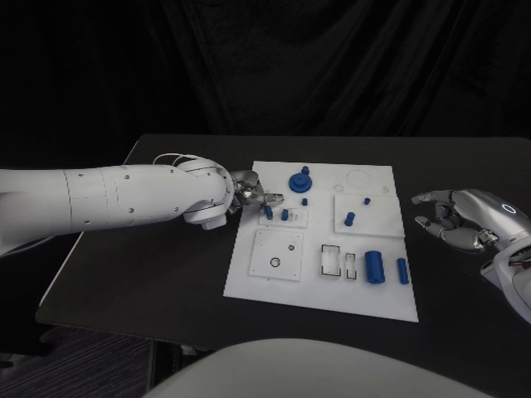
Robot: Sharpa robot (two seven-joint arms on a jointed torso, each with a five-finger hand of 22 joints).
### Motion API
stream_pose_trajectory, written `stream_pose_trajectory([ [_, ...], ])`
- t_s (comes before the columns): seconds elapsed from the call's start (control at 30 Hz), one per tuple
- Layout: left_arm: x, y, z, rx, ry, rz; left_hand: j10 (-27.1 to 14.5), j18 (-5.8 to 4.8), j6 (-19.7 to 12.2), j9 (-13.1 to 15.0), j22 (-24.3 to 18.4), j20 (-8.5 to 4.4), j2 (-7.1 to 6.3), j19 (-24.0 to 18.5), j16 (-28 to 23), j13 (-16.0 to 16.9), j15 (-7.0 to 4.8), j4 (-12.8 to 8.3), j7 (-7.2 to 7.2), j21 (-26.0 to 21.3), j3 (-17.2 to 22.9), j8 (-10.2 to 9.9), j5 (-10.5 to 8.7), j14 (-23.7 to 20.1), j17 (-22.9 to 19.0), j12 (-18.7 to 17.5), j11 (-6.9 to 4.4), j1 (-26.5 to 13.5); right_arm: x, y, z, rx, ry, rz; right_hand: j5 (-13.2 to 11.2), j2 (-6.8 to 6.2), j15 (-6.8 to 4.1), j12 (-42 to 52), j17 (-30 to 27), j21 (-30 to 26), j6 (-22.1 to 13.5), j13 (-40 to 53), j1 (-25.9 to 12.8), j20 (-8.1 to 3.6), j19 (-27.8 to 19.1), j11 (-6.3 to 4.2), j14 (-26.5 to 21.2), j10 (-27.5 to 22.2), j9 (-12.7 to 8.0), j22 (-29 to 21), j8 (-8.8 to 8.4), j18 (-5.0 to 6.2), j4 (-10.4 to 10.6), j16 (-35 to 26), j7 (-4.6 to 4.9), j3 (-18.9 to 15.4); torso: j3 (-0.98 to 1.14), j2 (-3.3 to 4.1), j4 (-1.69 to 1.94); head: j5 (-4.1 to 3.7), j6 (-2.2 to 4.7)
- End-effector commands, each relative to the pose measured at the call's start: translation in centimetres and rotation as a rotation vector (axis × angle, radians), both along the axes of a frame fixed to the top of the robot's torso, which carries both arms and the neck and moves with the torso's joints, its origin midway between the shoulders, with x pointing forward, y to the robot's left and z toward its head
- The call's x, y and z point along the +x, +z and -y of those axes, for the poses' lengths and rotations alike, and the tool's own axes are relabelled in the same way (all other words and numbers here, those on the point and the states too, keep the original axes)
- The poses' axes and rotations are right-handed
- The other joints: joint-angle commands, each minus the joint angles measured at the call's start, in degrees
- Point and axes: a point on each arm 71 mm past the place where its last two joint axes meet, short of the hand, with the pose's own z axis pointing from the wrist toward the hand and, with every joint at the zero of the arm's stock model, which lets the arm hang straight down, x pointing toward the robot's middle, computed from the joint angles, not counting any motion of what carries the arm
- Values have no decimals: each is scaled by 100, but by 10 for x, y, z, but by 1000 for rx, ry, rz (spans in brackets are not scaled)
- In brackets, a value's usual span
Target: Assemble the parts on the task board
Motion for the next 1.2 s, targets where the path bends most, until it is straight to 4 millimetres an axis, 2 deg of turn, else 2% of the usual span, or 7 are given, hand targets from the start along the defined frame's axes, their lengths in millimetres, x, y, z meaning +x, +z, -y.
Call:
stream_pose_trajectory([
  [0.03, 0, 1, 1, -20, -4, 22, 613, 61, 9, 103, 967, -17, 57, 5, -28, 1508, -39, 4, -41, 18, -29, 41, 25, 594, 1509, 21, -45, 10, 0, -1, 1, -7, -13, -9, 29, -14, 1, -26, -4, -18, 33, -9, 24, 0, -21, -1, -34, -24, -8, 530, -5, 110, 5, -36, -1, 40, -1, -1, 3, -19, 0],
  [0.67, -2, -1, 4, -7, -25, -15, 613, 67, -38, 130, 957, -25, 118, -18, -28, 1508, -47, 4, -47, -12, -70, 86, 180, 594, 1509, 21, -50, 105, 0, -2, 1, 1, -18, -20, 38, -13, 0, -20, -1, -18, 71, -4, 23, 0, -19, -3, -33, -12, -10, 532, 9, 109, 1, -33, -5, 58, 0, 0, 0, -14, 0],
  [0.73, -2, -1, 5, -7, -27, -17, 613, 68, -59, 129, 955, -27, 135, -24, -28, 1508, -47, 5, -47, -18, -87, 97, 290, 594, 1509, 21, -51, 144, 0, -2, 1, 4, -19, -23, 40, -12, -1, -19, 9, -13, 80, -3, 22, 0, -17, -4, -27, -10, -11, 533, 12, 109, 0, -28, -5, 63, 0, 0, -1, -10, 0],
  [0.77, -2, -1, 5, -7, -29, -18, 613, 69, -96, 124, 953, -30, 132, -32, -28, 1508, -49, 2, -49, -26, -108, 108, 525, 594, 1509, 21, -52, 225, 0, -2, 1, 5, -19, -25, 43, -10, -1, -16, 11, -15, 90, 0, 20, -1, -18, -3, -25, -5, -11, 533, 16, 109, 1, -26, -4, 67, 0, 0, -1, -10, 0],
  [0.93, -3, -2, 6, -4, -36, -28, 613, 73, -197, 102, 948, -31, 19, -52, -28, 1508, -49, -6, -52, -42, -38, 103, 1305, 594, 1509, 21, -55, 583, 0, -2, 1, 10, -21, -26, 49, -11, 0, -18, 8, -25, 129, -5, 15, -1, -22, -1, -28, -8, -12, 531, 31, 111, -1, -27, -2, 80, -1, 2, 0, -12, 0],
  [1.03, -3, -2, 6, -3, -37, -32, 613, 74, -214, 92, 947, -31, -34, -56, -28, 1508, -50, -9, -55, -45, 27, 99, 1510, 594, 1509, 21, -57, 703, 0, -2, 2, 12, -23, -26, 50, -12, 0, -17, 9, -23, 137, -4, 14, -1, -20, 0, -27, -7, -12, 532, 34, 110, -1, -27, 0, 83, 0, 2, 2, -17, 0],
  [1.2, -4, -2, 6, -5, -39, -32, 613, 74, -215, 86, 947, -31, -58, -57, -28, 1508, -51, -10, -57, -45, 71, 97, 1596, 594, 1509, 21, -59, 757, 0, -2, 2, 13, -23, -26, 50, -13, 0, -17, 9, -23, 138, -4, 14, -1, -20, 1, -27, -6, -12, 532, 34, 110, -1, -26, 0, 83, 0, 0, 4, -13, 0],
])
